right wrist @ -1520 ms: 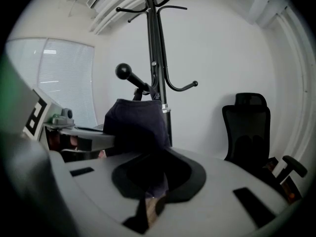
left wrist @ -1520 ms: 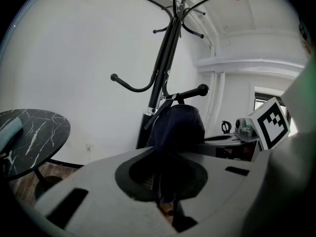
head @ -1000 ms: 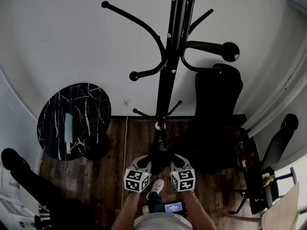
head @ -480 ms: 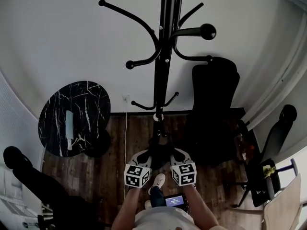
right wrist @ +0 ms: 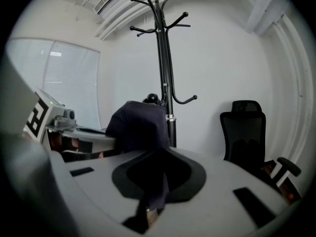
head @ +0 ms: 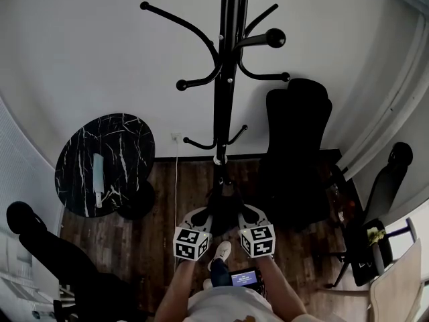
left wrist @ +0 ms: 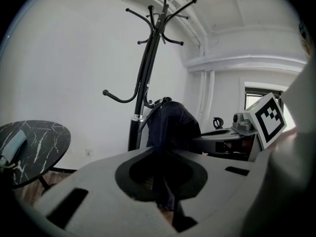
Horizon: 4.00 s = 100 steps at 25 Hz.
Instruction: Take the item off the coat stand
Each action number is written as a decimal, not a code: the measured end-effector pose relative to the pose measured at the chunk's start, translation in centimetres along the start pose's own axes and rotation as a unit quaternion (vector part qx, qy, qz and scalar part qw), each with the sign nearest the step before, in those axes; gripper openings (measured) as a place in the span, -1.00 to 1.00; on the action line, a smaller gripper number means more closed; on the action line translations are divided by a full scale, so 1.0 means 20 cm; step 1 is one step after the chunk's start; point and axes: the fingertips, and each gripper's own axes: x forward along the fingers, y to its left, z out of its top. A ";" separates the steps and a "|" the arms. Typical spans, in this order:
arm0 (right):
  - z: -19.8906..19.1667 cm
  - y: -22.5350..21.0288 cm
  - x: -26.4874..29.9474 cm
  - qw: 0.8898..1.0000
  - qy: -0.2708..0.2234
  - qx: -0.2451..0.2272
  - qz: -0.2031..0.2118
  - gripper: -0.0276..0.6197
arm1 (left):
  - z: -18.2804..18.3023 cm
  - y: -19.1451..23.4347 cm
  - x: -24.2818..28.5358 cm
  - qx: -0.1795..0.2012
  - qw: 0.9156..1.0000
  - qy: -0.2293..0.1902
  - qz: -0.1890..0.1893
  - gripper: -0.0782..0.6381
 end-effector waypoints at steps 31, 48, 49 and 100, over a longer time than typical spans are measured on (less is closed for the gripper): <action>0.04 0.12 -0.39 0.999 -0.043 0.024 -0.011 -0.82 | 0.07 -0.24 -0.25 -0.002 0.999 -0.042 -0.023 -0.70; 0.08 0.16 -0.59 0.998 -0.064 0.012 0.022 -0.82 | 0.10 -0.43 -0.45 -0.009 0.998 -0.055 0.023 -0.70; 0.08 0.16 -0.61 0.998 -0.066 0.008 0.023 -0.82 | 0.10 -0.45 -0.47 -0.008 0.998 -0.055 0.027 -0.70; -0.04 0.36 -1.02 0.994 -0.079 -0.006 0.069 -0.82 | -0.02 -0.75 -0.85 0.001 0.995 -0.072 0.070 -0.70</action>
